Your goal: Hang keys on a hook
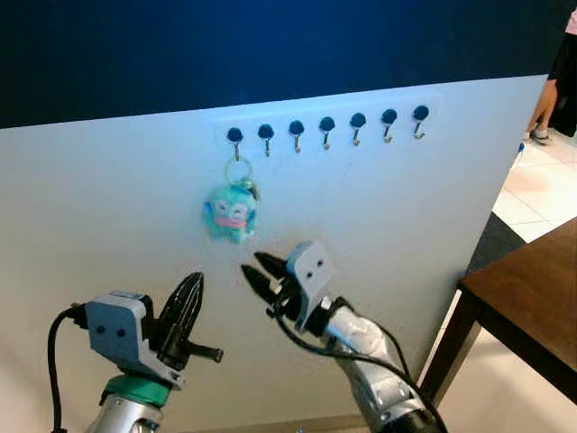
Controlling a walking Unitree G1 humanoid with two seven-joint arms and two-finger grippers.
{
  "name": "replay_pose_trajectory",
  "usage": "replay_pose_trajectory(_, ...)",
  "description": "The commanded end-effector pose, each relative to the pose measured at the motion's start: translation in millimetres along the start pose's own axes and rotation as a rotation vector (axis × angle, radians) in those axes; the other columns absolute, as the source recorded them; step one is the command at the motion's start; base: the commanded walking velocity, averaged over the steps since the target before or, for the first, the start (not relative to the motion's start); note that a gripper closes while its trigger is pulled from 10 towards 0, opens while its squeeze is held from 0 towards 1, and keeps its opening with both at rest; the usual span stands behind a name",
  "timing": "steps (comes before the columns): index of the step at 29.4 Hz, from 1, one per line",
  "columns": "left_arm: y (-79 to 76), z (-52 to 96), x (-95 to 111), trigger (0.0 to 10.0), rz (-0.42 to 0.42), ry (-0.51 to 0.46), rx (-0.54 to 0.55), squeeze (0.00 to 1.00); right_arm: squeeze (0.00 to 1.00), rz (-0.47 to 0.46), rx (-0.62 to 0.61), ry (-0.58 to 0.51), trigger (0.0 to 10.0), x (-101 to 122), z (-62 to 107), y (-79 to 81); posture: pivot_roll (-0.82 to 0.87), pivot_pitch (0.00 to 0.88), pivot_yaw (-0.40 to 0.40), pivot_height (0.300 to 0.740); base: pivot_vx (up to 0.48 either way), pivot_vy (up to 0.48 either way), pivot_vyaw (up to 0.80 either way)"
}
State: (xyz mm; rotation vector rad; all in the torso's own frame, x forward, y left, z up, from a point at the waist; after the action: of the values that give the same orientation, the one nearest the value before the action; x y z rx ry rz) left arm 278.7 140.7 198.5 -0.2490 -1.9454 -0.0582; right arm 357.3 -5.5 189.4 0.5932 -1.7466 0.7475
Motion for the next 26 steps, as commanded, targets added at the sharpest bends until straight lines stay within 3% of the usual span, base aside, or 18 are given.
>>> replay_pose_trajectory(1,6.0,2.5,-2.0,10.0,-0.018,0.009,0.022,0.00,0.74,-0.020,0.016,0.019,10.0,-7.0,2.5,8.6,-0.07,0.011,0.182,0.740,0.000,0.000,0.00)
replay_pose_trajectory(2,9.8,2.9,-6.0,10.0,-0.016,0.029,0.049,0.00,0.00,-0.028,0.005,0.037,10.0,-13.3,6.5,10.0,-0.07,0.011,0.182,0.740,0.000,0.000,0.00)
replay_pose_trajectory(8,23.5,5.9,-25.2,10.0,-0.062,0.135,0.131,0.00,0.00,-0.063,-0.073,0.073,10.0,-27.4,19.9,8.9,-0.08,0.015,0.180,0.740,0.000,0.000,0.00)
replay_pose_trajectory(11,30.2,8.6,-36.5,10.0,-0.115,0.192,0.174,0.00,0.00,-0.127,-0.179,0.096,10.0,-36.6,31.2,-0.3,-0.08,0.017,0.178,0.740,0.000,0.000,0.00)
replay_pose_trajectory(12,37.3,11.3,-44.1,10.0,-0.152,0.229,0.217,0.00,0.00,-0.174,-0.266,0.118,10.0,-44.7,41.7,-9.1,-0.08,0.017,0.178,0.740,0.000,0.000,0.00)
replay_pose_trajectory(16,42.1,13.8,-47.9,10.0,-0.164,0.248,0.239,0.00,0.00,-0.180,-0.310,0.127,10.0,-48.2,49.8,-15.1,-0.08,0.016,0.181,0.740,0.000,0.000,0.00)
replay_pose_trajectory(22,57.4,27.5,-66.8,10.0,-0.225,0.366,0.301,0.00,0.00,-0.164,-0.389,0.168,10.0,-59.5,70.1,-25.2,-0.08,0.012,0.194,0.740,0.000,0.000,0.00)
replay_pose_trajectory(25,76.5,34.9,-71.8,10.0,-0.346,0.387,0.418,0.00,0.00,-0.163,-0.591,0.189,10.0,-72.5,95.9,-49.1,-0.07,0.008,0.193,0.740,0.000,0.000,0.00)
replay_pose_trajectory(26,76.5,34.9,-71.8,10.0,-0.346,0.387,0.418,0.00,0.00,-0.163,-0.591,0.189,10.0,-72.5,95.9,-49.1,-0.07,0.008,0.193,0.740,0.000,0.000,0.00)
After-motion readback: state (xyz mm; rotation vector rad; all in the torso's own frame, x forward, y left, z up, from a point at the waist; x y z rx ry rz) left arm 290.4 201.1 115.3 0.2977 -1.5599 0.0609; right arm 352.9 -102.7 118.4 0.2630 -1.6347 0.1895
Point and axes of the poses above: a point about 5 cm out from each wrist's last joint towards the gripper, its own z axis pointing back from the gripper into the wrist, its own x axis along the axis of the wrist's last joint, y = z × x, the point moved 5 cm from there along -z, pointing out of the wrist towards the gripper, and after that the axes turned 3 degrees about -z, right-handed, at the moved point
